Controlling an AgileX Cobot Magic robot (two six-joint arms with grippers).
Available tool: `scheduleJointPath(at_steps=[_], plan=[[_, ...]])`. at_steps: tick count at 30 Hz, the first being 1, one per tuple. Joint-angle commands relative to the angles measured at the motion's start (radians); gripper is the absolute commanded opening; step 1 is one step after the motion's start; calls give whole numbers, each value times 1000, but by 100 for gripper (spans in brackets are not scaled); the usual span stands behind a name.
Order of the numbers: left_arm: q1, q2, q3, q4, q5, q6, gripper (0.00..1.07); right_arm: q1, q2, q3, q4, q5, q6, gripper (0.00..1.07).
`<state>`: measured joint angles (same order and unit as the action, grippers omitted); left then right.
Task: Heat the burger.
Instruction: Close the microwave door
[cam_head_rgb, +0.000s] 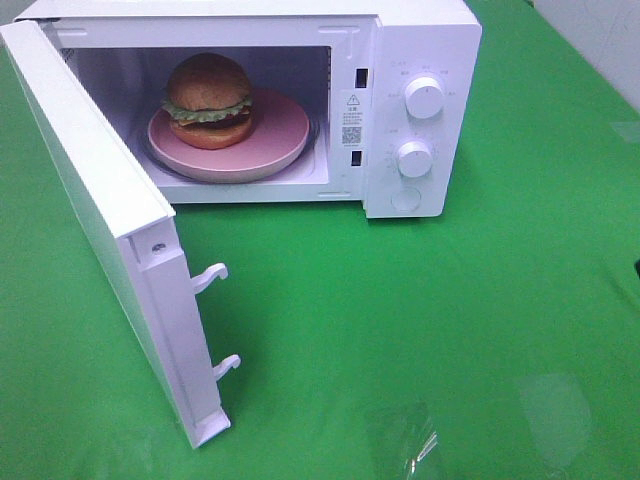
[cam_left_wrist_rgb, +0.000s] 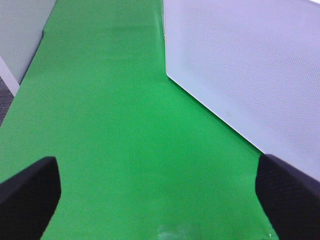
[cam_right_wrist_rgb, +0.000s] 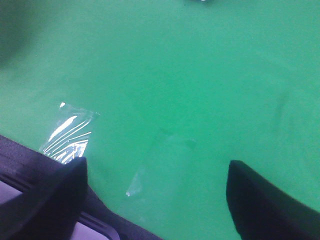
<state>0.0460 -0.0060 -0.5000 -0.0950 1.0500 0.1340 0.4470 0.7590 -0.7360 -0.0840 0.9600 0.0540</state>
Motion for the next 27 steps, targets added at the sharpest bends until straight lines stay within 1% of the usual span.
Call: scheduleJointPath(at_steps=[1,2,3,5,6,7,8,9,12,13,14,15,16,17,20,22,27], plan=[[-1,-17,4,-3,-13,-3,98,-34,-63,47,-11,-13,27,76],[-1,-17,4,-3,-13,-3,98,-57,-92,66,-9,-13,28,76],[-1,-17,4,-3,-13,-3,98,-57,-92,66,-9,-13,28,76],[-1,-17,4,-3,-13,-3,98,-153,-210,133,-4,-13,28,76],[-1,-17,4,-3,-13,-3,98,-153,-210,133,-4,-13,28,76],[-1,-17,4,-3,-13,-3,98,-197,-268,158,-1,-12,27,76],[-1,-17,4,-3,-13,-3,98,-197,-268,158,-1,-12,27,76],[-1,-17,4,-3,-13,-3,98,-240,-331,180,6,-12,27,76],[-1,-17,4,-3,-13,-3,98,-260,-362,191,14,-12,27,76],[-1,-17,4,-3,-13,-3,98,-295,-411,203,29,-4,20,76],[-1,-17,4,-3,-13,-3,98,-295,-411,203,29,-4,20,76],[-1,-17,4,-3,-13,-3,98,-328,-456,204,49,3,12,76],[-1,-17,4,-3,-13,-3,98,-328,-456,204,49,3,12,76],[-1,-17,4,-3,-13,-3,98,-359,-500,206,61,11,9,76],[-1,-17,4,-3,-13,-3,98,-374,-532,210,75,18,9,76],[-1,-17,4,-3,-13,-3,98,-402,-601,223,84,40,10,76],[-1,-17,4,-3,-13,-3,98,-402,-642,228,76,42,15,76]])
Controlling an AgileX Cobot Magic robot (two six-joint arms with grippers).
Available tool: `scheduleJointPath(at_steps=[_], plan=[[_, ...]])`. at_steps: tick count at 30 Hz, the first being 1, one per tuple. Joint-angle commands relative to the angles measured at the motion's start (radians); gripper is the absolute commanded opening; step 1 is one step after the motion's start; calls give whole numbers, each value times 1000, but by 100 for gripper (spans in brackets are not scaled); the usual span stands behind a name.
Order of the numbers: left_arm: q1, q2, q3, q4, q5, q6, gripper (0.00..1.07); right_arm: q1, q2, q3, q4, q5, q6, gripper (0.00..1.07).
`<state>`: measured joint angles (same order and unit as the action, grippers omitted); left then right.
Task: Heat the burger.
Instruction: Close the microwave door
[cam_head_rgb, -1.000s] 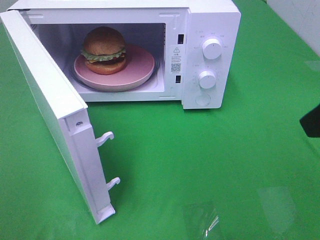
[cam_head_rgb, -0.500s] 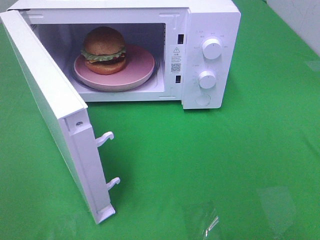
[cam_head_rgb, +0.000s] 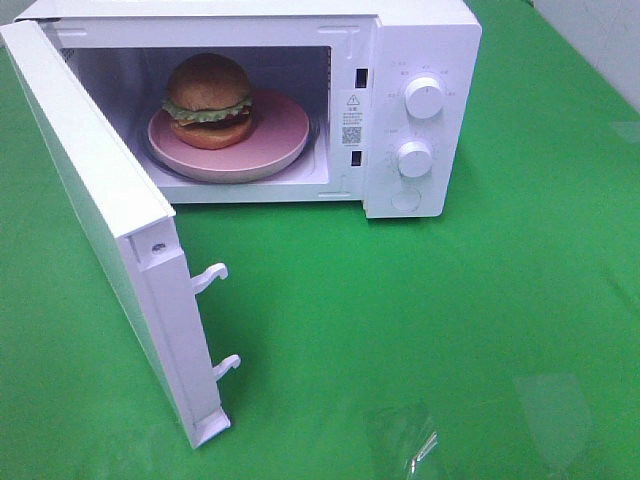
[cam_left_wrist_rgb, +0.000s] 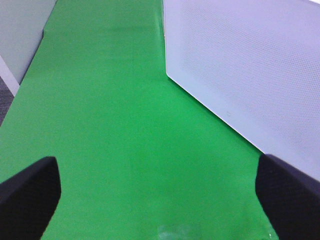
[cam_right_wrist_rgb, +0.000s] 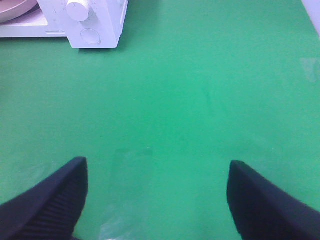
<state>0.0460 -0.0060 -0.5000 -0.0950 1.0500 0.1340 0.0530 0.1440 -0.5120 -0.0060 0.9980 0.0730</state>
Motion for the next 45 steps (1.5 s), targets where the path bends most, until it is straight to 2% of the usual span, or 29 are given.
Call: scheduleJointPath(at_steps=[1,8,45], plan=[[-1,-17,4,-3,-13,-3,98,-8,-50,4,-2,4,-4,76],[-1,-17,4,-3,-13,-3,98,-8,-171,4,-3,4,-3,76],[-1,-16,4,-4,-13,-3,98,-8,-172,5,-2,4,-6,76]])
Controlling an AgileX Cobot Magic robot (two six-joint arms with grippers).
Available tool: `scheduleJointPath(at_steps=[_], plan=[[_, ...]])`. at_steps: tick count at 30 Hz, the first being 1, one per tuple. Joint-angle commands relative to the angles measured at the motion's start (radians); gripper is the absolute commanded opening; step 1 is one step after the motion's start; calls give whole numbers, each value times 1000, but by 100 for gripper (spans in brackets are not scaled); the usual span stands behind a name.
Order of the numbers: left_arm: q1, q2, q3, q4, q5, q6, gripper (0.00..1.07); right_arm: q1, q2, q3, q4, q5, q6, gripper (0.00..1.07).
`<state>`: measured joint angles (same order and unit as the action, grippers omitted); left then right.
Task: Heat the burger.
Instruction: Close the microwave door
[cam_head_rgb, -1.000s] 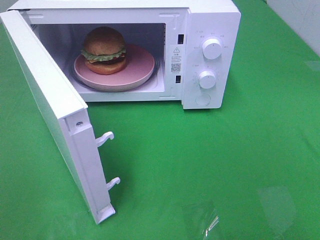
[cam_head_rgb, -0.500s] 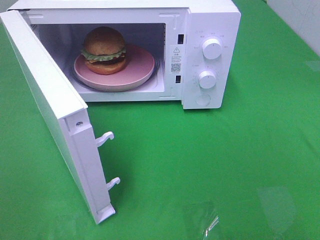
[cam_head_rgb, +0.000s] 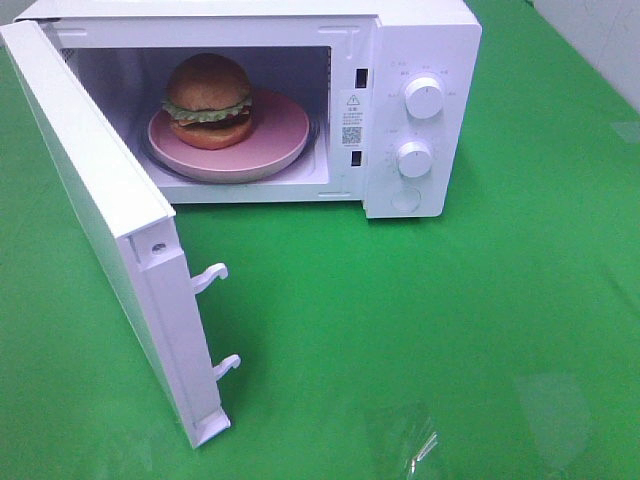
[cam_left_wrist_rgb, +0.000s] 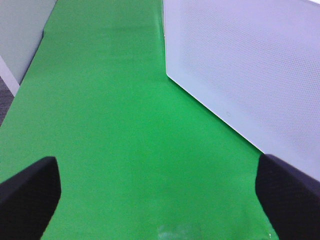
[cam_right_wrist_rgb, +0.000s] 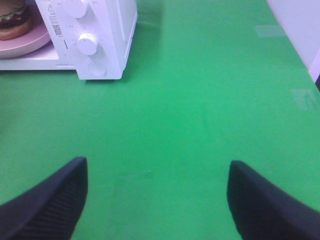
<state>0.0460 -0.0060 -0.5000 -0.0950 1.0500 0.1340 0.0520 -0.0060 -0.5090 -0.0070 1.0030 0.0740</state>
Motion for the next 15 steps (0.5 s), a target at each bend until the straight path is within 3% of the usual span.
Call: scheduleJointPath(at_steps=[1,15], plan=[[-1,-16,4,-4,-13,-3,98,-7,-22,2,-1,-1,-7,76],[-1,-16,4,-4,-13,-3,98,-7,-22,2,-1,-1,-7,76]])
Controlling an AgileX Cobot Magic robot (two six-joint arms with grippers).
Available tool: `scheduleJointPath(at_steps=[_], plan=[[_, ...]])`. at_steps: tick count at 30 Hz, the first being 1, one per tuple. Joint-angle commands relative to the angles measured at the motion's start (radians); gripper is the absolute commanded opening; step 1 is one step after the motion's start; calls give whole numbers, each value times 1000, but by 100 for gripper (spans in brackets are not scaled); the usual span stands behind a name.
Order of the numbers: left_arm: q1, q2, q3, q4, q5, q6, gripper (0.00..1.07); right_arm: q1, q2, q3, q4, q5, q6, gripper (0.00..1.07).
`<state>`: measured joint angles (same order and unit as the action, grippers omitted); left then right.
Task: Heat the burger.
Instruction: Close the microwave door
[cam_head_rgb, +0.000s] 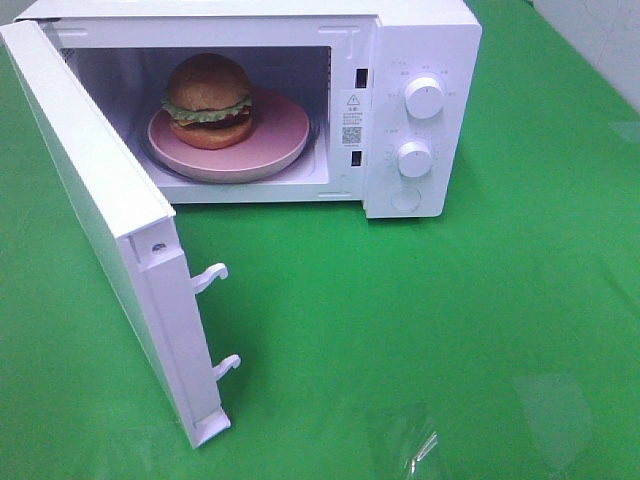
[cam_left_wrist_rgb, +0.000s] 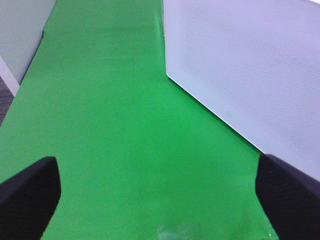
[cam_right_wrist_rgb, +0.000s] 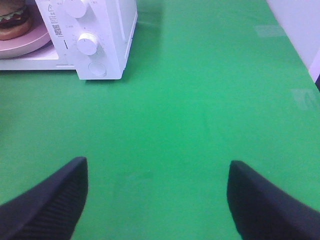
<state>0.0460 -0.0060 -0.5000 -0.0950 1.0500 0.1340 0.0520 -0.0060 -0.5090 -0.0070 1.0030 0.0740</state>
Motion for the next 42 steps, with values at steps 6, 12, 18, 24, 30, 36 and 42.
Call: scheduleJointPath(at_steps=[6,12,18,24,30,36,42], plan=[[-1,-16,4,-4,-13,-3,98,-7,-22,2,-1,-1,-7,76],[-1,-16,4,-4,-13,-3,98,-7,-22,2,-1,-1,-7,76],[-1,-16,1,2,-15,-5,98,-7,-22,2,-1,-1,-7,76],[-1,-6,-52,10,-47,-6,98,-7,-22,2,-1,-1,-7,76],[-1,60,-56,-6,-110,-6,98,-7,-22,2,-1,-1,-7,75],[-1,116,-56,-10,-211,-6,94,-7,-22,2,-1,-1,-7,74],[-1,199,-56,-13,-296,-10,75,-7,-22,2,-1,-1,-7,74]])
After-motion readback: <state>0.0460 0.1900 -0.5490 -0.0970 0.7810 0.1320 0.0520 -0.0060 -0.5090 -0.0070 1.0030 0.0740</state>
